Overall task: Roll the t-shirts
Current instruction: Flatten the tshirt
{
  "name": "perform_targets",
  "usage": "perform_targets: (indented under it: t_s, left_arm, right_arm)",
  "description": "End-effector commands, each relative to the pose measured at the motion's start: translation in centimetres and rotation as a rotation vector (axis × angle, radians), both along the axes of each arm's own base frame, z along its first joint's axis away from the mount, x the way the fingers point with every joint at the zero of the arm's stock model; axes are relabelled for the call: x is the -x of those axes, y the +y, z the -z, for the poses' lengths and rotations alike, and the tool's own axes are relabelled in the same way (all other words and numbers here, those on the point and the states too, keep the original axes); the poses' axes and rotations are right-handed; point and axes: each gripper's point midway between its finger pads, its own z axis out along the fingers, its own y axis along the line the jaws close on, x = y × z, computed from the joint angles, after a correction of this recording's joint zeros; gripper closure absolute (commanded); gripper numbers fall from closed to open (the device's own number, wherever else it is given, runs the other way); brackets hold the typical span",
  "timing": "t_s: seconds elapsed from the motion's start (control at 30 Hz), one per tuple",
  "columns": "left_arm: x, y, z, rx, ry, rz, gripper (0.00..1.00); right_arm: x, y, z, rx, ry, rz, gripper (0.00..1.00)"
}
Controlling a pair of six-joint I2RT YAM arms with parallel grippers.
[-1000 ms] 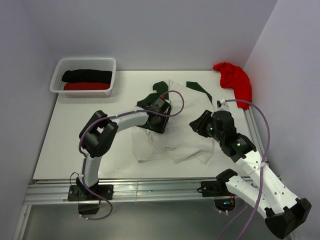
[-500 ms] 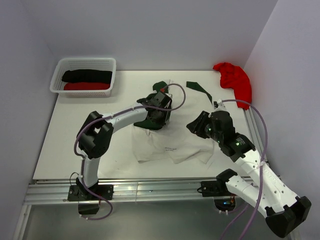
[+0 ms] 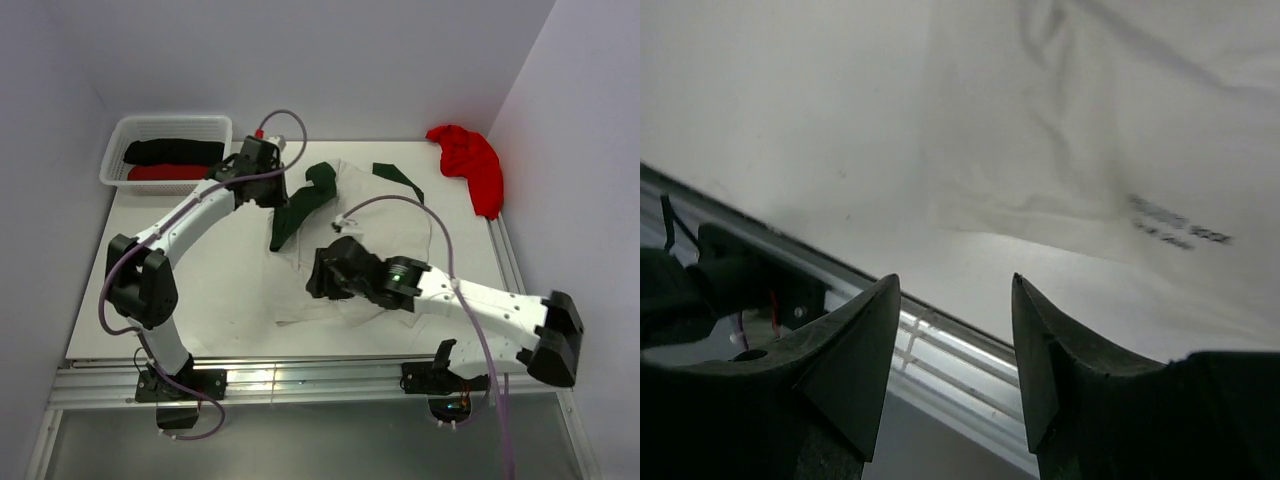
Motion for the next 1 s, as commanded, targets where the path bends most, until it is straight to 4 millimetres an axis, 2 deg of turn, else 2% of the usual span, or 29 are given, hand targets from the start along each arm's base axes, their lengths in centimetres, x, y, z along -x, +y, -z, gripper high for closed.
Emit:
perform_targets:
  t_s: [0.0, 0.03, 0.07, 0.1, 0.13, 0.17, 0.2, 0.23, 0.27, 0.33, 0.37, 0.43, 0.47, 0.5, 0.53, 0.57, 0.6, 0.63, 0.67, 0.7, 0.73, 0.77, 0.87, 0.9, 0.97]
  left_arm:
    - [-0.1, 1.6, -2.9, 0.062, -0.029, 0.007, 0.87]
    - [-0.1, 2.0, -3.6, 0.068, -0.036, 0.005, 0.87]
    - [-0.4, 2.7, -4.0, 0.077, -0.036, -0.007, 0.87]
    - [-0.5, 3.0, -4.5, 0.083, -0.041, -0.008, 0.88]
    - [-0.7, 3.4, -5.2, 0.085, -0.053, -0.008, 0.88]
    - [-0.8, 4.2, -5.8, 0.083, -0.058, -0.019, 0.88]
    - [-0.8, 4.7, -6.3, 0.08, -0.063, -0.026, 0.88]
    - [-1.0, 5.1, -7.1, 0.074, -0.085, -0.026, 0.88]
    - [-1.2, 5.9, -7.7, 0.068, -0.099, -0.041, 0.88]
    - [-1.1, 7.2, -8.0, 0.036, -0.106, -0.056, 0.88]
    - [-1.1, 8.0, -8.5, 0.031, -0.119, -0.069, 0.88]
    - [-0.8, 9.2, -7.9, 0.012, -0.11, -0.087, 0.88]
    - [-0.7, 10.0, -8.3, 0.014, -0.123, -0.104, 0.89]
    - [-0.7, 10.4, -8.2, 0.016, -0.134, -0.112, 0.89]
    - [-0.2, 11.0, -7.0, 0.005, -0.114, -0.117, 0.89]
    - [0.1, 11.7, -7.2, 0.006, -0.13, -0.131, 0.9]
    - [0.3, 12.1, -6.7, 0.004, -0.133, -0.138, 0.91]
    - [0.7, 12.4, -5.3, -0.001, -0.125, -0.137, 0.91]
    - [1.0, 12.9, -5.7, 0.013, -0.151, -0.144, 0.93]
    - [1.5, 13.1, -4.6, 0.017, -0.135, -0.146, 0.95]
    - [1.5, 13.0, -5.3, 0.035, -0.168, -0.147, 0.96]
    - [1.7, 12.8, -5.2, 0.051, -0.169, -0.141, 0.97]
    - [2.1, 12.7, -4.6, 0.079, -0.184, -0.148, 1.0]
    - [2.4, 12.7, -3.7, 0.079, -0.173, -0.152, 1.0]
    - [2.1, 12.9, -3.8, 0.085, -0.207, -0.16, 1.0]
  right_arm:
    - [0.8, 3.4, -1.5, 0.051, -0.066, -0.004, 0.44]
    - [1.3, 4.2, -1.3, 0.076, -0.068, -0.019, 0.45]
    - [1.6, 5.1, 0.0, 0.132, -0.058, -0.026, 0.45]
    - [1.6, 6.0, -0.8, 0.15, -0.079, -0.025, 0.46]
    - [2.8, 7.0, -0.6, 0.171, -0.087, -0.06, 0.47]
    - [3.1, 7.9, 0.9, 0.226, -0.082, -0.078, 0.48]
    - [3.2, 8.7, 0.3, 0.235, -0.089, -0.087, 0.5]
    - [3.5, 9.2, 0.7, 0.258, -0.089, -0.1, 0.5]
    - [3.8, 9.7, 2.2, 0.309, -0.077, -0.115, 0.5]
    - [3.8, 10.6, 2.2, 0.339, -0.068, -0.13, 0.48]
    - [3.8, 10.9, 3.4, 0.378, -0.058, -0.134, 0.48]
    - [3.9, 11.8, 3.6, 0.39, -0.054, -0.147, 0.47]
    - [3.8, 12.1, 4.6, 0.421, -0.047, -0.146, 0.47]
    - [3.6, 12.3, 4.3, 0.431, -0.047, -0.138, 0.47]
    - [3.6, 12.5, 4.6, 0.446, -0.045, -0.141, 0.47]
    - [3.5, 12.7, 5.8, 0.48, -0.033, -0.143, 0.47]
    - [3.4, 13.1, 5.5, 0.483, -0.033, -0.142, 0.47]
    - [3.4, 13.3, 6.0, 0.494, -0.025, -0.145, 0.47]
    - [3.2, 13.7, 6.7, 0.511, -0.022, -0.141, 0.48]
    - [3.0, 13.3, 7.0, 0.536, -0.015, -0.129, 0.49]
    - [2.7, 13.2, 7.6, 0.552, -0.008, -0.11, 0.49]
    - [2.6, 13.3, 7.7, 0.553, -0.005, -0.103, 0.5]
    - [1.7, 12.7, 8.5, 0.572, 0.023, -0.055, 0.5]
    - [1.5, 12.0, 8.8, 0.595, 0.028, -0.036, 0.5]
    - [1.0, 11.5, 9.4, 0.607, 0.047, -0.008, 0.5]
